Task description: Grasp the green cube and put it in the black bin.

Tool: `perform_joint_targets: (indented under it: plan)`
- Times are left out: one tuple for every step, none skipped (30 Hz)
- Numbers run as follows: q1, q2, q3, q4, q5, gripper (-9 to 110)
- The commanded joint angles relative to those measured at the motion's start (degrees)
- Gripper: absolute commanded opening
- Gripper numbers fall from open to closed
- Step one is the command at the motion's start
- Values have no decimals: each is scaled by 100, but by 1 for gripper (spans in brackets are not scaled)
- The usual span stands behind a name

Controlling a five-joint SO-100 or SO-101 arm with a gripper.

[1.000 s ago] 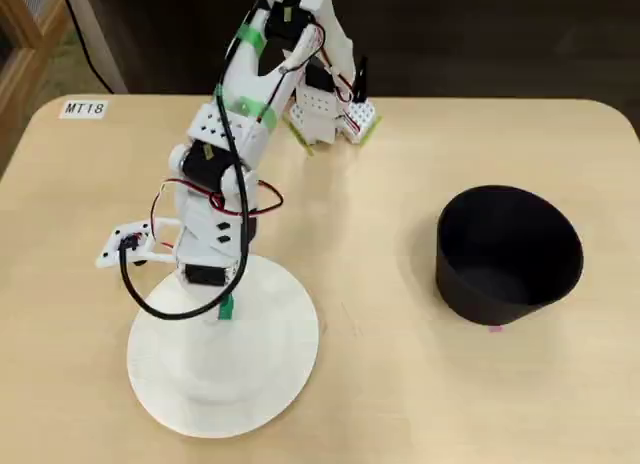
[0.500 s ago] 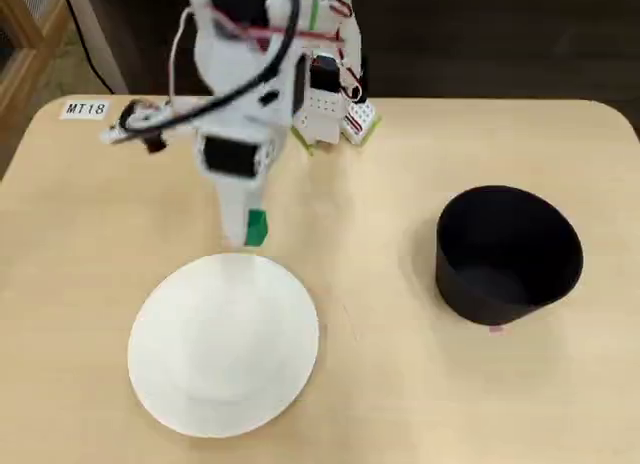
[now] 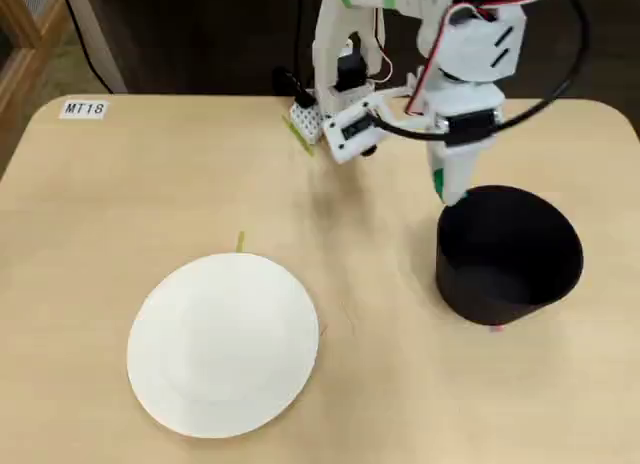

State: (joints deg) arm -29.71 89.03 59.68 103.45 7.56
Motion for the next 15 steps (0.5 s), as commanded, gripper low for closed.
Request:
perform_joint_targets:
  plan:
    - [-404, -70, -202, -193, 26, 0]
    - [-492, -123, -202, -290, 0, 0]
    - [-580, -185, -202, -404, -9, 0]
    - [-650, -264, -202, -536, -26, 0]
    - [-703, -334, -202, -703, -53, 0]
    - [-747, -404, -202, -870, -79, 0]
    - [-765, -501, -202, -1020, -79, 0]
    - [-773, -589, -202, -1195, -105, 0]
    - [-782, -677, -202, -1380, -149, 0]
    - [-782, -756, -202, -1547, -158, 0]
    - [-765, -826, -202, -1705, -193, 0]
    - [-756, -888, -202, -1872, -246, 0]
    - [-729, -932, -202, -1978, -255, 0]
    - [-703, -958, -202, -2048, -272, 0]
    - [-677, -993, -202, -2118, -308, 0]
